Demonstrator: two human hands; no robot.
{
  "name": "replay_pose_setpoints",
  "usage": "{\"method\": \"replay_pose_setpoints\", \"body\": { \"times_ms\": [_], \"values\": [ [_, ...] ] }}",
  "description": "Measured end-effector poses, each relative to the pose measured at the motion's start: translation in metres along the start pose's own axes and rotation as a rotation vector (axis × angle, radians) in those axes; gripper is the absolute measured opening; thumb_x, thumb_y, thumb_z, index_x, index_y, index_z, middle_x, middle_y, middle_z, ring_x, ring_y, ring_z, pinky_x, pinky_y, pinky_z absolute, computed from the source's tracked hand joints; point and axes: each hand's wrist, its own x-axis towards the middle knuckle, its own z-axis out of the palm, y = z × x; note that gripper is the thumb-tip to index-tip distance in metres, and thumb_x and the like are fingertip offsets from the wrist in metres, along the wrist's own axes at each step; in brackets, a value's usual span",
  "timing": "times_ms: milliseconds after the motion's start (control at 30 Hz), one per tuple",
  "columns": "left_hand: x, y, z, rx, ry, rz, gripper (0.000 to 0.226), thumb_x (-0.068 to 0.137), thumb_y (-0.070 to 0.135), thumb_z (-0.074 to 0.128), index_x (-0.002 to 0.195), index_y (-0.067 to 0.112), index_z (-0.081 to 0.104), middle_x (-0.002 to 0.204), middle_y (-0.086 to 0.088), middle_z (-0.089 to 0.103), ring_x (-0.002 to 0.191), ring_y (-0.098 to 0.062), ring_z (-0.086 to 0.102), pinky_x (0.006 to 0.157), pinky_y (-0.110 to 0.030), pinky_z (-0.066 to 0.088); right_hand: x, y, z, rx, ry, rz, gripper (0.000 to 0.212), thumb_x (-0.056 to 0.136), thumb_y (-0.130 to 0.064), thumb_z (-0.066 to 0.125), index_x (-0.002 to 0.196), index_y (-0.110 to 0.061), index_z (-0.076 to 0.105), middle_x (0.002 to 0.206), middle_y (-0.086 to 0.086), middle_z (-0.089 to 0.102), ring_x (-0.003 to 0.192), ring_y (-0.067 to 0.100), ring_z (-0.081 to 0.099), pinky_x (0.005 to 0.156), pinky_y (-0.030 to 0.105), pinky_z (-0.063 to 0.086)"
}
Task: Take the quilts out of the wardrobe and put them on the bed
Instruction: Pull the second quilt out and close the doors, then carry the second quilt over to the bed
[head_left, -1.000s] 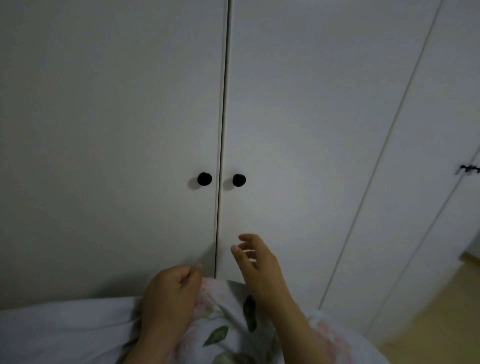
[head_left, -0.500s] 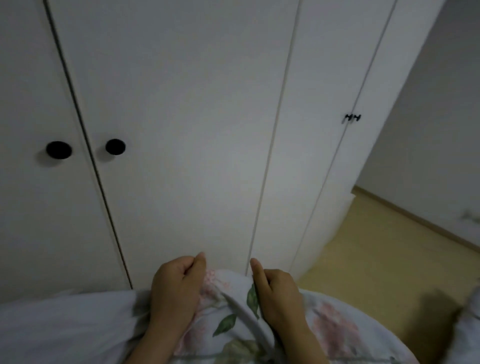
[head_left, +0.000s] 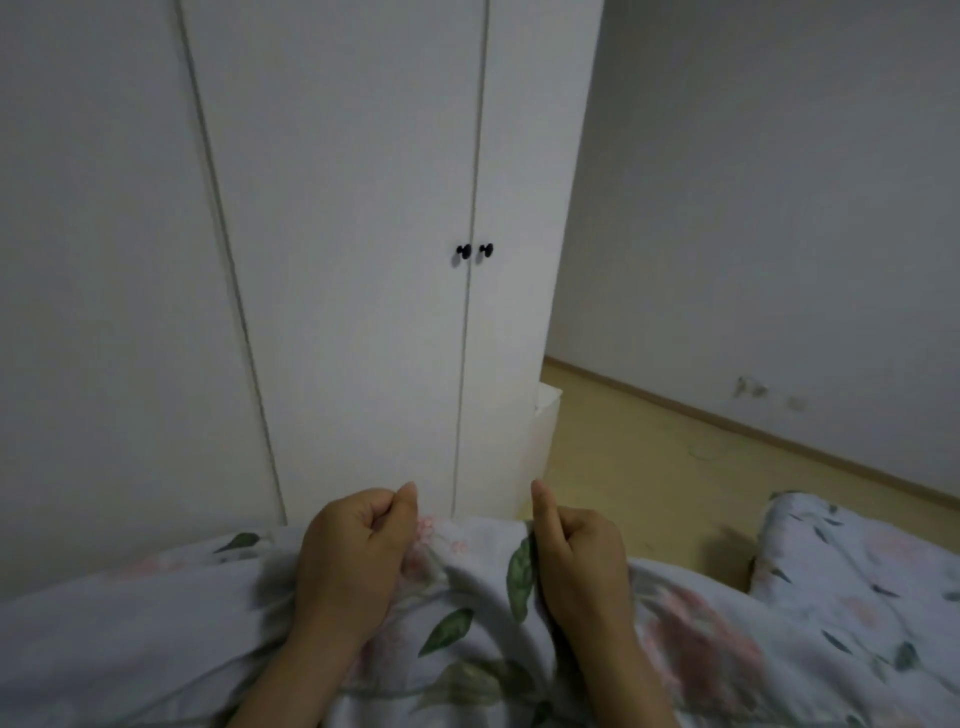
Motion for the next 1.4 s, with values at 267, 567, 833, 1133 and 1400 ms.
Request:
{"method": "replay_pose_setpoints", "body": {
  "times_ms": [267, 567, 833, 1133, 1400],
  "values": [
    [0.041, 0.029, 0.126, -0.093, -0.094, 0.052, 0.055, 0.089, 0.025, 0.058, 0.042, 0.012, 0.033, 0.036, 0.003, 0.029, 0.037, -0.008, 0.028, 0.04, -0.022, 0.023, 0.076, 0.07, -0.068, -0.089, 0.138, 0.026, 0.059, 0.09, -0.048, 0.045, 0.041, -0.018, 0.038, 0.034, -0.001, 0.028, 0.036, 0.008, 0.026, 0.047, 0.032, 0.027],
    [0.13, 0.026, 0.269, -0.208, -0.227, 0.073, 0.054, 0.085, 0.036, 0.057, 0.043, 0.011, 0.032, 0.035, 0.003, 0.028, 0.036, -0.007, 0.027, 0.039, -0.022, 0.022, 0.19, 0.143, -0.093, -0.156, 0.255, 0.095, 0.059, 0.09, -0.046, 0.047, 0.04, -0.018, 0.037, 0.033, -0.002, 0.032, 0.035, 0.01, 0.026, 0.045, 0.032, 0.026],
    [0.237, 0.031, 0.378, -0.314, -0.301, 0.094, 0.054, 0.088, 0.027, 0.058, 0.041, 0.017, 0.033, 0.037, 0.003, 0.028, 0.039, -0.008, 0.026, 0.044, -0.026, 0.027, 0.317, 0.18, -0.106, -0.24, 0.375, 0.131, 0.063, 0.086, -0.052, 0.044, 0.038, -0.016, 0.026, 0.032, -0.003, 0.026, 0.035, 0.008, 0.025, 0.046, 0.033, 0.028],
    [0.319, 0.026, 0.52, -0.348, -0.409, 0.086, 0.055, 0.09, 0.03, 0.056, 0.043, 0.009, 0.036, 0.035, 0.001, 0.03, 0.036, -0.008, 0.028, 0.04, -0.025, 0.026, 0.435, 0.263, -0.119, -0.284, 0.451, 0.2, 0.064, 0.091, -0.046, 0.047, 0.039, -0.016, 0.024, 0.032, -0.003, 0.023, 0.036, 0.009, 0.024, 0.045, 0.035, 0.028],
    [0.389, 0.053, 0.657, -0.358, -0.43, 0.12, 0.053, 0.088, 0.028, 0.057, 0.043, 0.017, 0.033, 0.039, 0.005, 0.025, 0.041, -0.01, 0.025, 0.044, -0.025, 0.023, 0.557, 0.349, -0.161, -0.244, 0.487, 0.204, 0.062, 0.09, -0.05, 0.044, 0.042, -0.015, 0.029, 0.035, -0.003, 0.025, 0.037, 0.01, 0.025, 0.045, 0.031, 0.025]
  ]
}}
